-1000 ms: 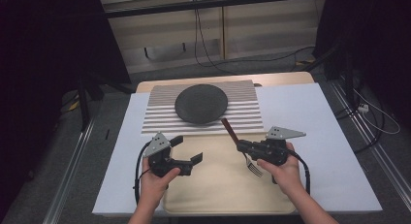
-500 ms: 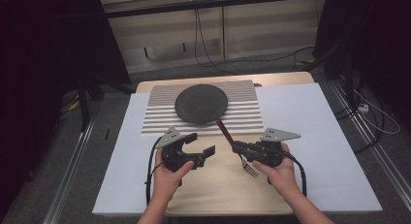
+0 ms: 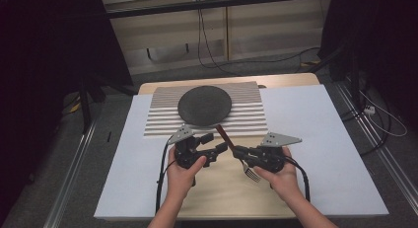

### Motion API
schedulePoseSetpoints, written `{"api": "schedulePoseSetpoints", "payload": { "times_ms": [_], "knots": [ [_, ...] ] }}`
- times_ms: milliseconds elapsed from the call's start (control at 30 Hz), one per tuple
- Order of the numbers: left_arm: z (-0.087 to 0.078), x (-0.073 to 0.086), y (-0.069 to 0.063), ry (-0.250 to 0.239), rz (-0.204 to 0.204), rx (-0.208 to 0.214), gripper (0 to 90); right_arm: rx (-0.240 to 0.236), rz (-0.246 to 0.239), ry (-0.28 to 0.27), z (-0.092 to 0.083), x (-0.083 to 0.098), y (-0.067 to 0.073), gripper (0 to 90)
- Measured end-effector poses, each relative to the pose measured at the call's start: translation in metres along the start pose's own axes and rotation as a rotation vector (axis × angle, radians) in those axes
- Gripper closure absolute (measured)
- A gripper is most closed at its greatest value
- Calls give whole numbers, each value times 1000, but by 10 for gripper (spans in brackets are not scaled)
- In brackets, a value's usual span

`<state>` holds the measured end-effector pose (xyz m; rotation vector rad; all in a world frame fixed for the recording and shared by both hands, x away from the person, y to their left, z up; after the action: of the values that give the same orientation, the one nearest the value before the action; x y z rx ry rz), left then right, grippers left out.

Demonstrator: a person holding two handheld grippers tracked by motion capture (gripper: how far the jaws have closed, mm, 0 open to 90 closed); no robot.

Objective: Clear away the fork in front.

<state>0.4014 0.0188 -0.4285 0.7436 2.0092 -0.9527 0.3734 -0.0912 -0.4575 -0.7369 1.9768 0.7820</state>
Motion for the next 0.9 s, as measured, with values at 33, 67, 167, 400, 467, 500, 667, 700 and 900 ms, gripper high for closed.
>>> {"api": "schedulePoseSetpoints", "payload": {
  "times_ms": [33,67,167,400,467,500,667,700,900],
  "knots": [
    [1,-1,0,-7,-11,9,348,-2,-1,2,1,0,1,784],
    [2,-2,-1,-12,-25,19,350,-6,-4,2,1,0,2,783],
    [5,-2,-1,-17,-54,28,450,-15,-11,3,3,-1,6,783],
    [6,-5,-11,-45,-113,130,786,-15,-41,-6,7,-1,12,777],
    [4,-5,-12,-37,-117,144,794,-29,-37,-11,7,-1,13,772],
    [3,-5,-13,-31,-112,152,796,-26,-48,-14,6,-2,13,768],
    [-9,-9,-8,-21,-128,175,799,-8,-67,-11,-1,-1,13,636],
    [-12,-10,-5,-24,-139,178,801,2,-72,-13,-2,-1,12,612],
    [-35,-9,6,-1,-157,184,805,55,-56,-36,-16,1,-5,467]
  ]
}}
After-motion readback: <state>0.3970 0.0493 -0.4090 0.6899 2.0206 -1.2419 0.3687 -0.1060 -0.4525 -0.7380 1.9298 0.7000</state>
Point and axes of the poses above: each handheld gripper's, and its own axes: z roughly forward along the jaws, x roughly out of its underside, y roughly to its left, the point moved 9 cm from there along z, roughly forward along the jaws, and after that the axes turned 8 degrees about y, right-handed, at the moved point
